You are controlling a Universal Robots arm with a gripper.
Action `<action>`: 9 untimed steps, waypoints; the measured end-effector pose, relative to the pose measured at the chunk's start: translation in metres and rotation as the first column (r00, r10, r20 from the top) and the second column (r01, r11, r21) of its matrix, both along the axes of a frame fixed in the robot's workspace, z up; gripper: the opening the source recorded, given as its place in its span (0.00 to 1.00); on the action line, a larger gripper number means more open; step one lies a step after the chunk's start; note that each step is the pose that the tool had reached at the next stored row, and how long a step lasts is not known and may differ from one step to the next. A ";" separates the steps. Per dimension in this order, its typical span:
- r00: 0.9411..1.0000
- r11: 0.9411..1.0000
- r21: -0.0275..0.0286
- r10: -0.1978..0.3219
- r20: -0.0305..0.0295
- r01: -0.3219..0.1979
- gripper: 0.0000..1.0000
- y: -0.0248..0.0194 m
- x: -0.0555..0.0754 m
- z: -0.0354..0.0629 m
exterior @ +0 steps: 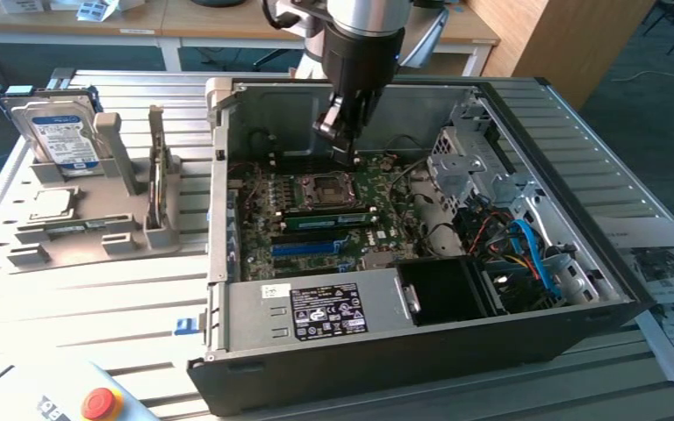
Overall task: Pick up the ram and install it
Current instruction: 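Press down the ram until it locks into place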
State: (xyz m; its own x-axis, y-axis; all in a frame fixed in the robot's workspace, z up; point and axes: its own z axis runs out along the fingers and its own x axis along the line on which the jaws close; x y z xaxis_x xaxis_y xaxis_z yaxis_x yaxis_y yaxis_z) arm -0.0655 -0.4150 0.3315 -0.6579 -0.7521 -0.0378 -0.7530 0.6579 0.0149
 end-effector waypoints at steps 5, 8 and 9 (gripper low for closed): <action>0.996 0.996 0.000 -0.091 0.000 0.091 0.10 0.0000 0.000 0.0000; 0.989 0.989 0.000 -0.146 0.000 0.146 0.10 0.0000 0.000 0.0000; 0.986 0.986 0.000 -0.164 0.000 0.164 0.10 0.0000 0.000 0.0000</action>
